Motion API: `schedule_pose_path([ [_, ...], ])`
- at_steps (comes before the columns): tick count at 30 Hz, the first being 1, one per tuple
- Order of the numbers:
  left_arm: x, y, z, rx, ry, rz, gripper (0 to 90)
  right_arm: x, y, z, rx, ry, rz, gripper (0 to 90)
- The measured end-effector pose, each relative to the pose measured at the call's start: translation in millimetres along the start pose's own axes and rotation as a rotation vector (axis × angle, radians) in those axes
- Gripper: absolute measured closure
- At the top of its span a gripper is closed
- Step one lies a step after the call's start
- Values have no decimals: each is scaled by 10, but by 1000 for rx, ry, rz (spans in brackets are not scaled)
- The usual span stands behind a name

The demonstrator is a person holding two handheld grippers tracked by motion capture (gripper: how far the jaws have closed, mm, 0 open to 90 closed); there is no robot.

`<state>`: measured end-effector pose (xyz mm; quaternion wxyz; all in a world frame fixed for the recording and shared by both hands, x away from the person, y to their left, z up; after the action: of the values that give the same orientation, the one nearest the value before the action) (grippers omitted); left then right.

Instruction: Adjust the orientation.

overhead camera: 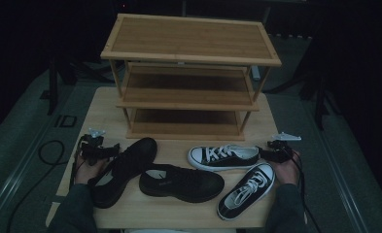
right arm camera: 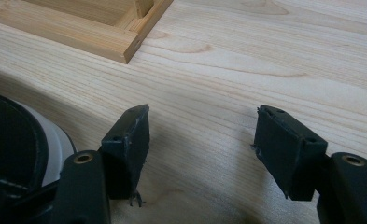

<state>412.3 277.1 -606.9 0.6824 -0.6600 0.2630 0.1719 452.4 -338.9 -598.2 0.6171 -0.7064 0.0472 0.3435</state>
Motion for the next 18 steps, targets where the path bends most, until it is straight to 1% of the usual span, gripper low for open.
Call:
schedule_pose_path([
  [8, -3, 2, 1, 1, 1, 0, 144, 0, 0, -1, 0, -1, 0, 354],
  [11, -13, 8, 11, 13, 19, 1, 145, 0, 0, 0, 0, -1, 0, 354],
  [15, -32, 12, 22, 22, 29, 16, 149, 0, 0, 1, -1, -1, 0, 353],
  [18, -48, 8, 28, 21, 26, 39, 161, 0, 0, 2, -1, 0, 1, 353],
])
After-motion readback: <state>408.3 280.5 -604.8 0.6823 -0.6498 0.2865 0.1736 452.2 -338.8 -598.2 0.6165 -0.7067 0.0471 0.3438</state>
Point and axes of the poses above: each handheld gripper's, and its own axes: x roughly forward along the jaws, y roughly out of its underside, z roughly to its left, the point moved 6 cm from there along x, roughly forward along the jaws, and after that the axes turned 9 degrees about -z, right-handed, at the moved point
